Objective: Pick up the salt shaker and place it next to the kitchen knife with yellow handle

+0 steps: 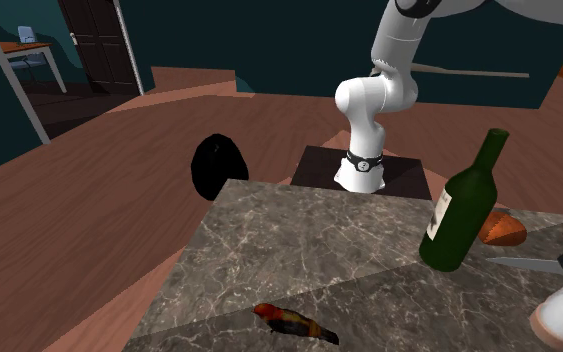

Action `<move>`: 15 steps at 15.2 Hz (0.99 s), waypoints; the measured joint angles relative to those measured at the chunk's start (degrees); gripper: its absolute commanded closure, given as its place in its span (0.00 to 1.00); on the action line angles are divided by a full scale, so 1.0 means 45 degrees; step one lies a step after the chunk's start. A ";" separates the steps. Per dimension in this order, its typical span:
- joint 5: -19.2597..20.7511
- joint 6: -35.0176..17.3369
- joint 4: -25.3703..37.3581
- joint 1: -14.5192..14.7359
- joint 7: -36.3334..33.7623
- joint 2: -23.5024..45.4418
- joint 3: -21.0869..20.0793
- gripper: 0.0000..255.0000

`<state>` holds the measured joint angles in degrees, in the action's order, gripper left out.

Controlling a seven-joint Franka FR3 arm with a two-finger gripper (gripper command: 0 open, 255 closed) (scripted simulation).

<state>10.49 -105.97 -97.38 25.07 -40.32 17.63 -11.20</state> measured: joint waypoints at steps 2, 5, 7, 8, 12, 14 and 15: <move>0.0005 -0.0029 -0.0012 -0.0001 -0.0002 0.0015 0.0003 1.00; 0.0006 -0.0038 -0.0013 -0.0001 -0.0003 0.0020 0.0003 1.00; 0.0007 -0.0038 -0.0012 -0.0001 -0.0003 0.0021 0.0003 0.00; 0.0007 -0.0039 -0.0011 -0.0001 -0.0003 0.0020 0.0003 0.00; 0.0007 -0.0039 -0.0011 -0.0001 -0.0003 0.0021 0.0003 0.00; -0.0018 0.0469 0.0519 0.0051 0.0016 0.0035 -0.0024 0.00; -0.0048 0.0816 0.0794 0.0069 0.0046 -0.0042 -0.0041 0.00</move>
<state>10.27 -102.30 -93.81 25.38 -40.11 17.44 -11.38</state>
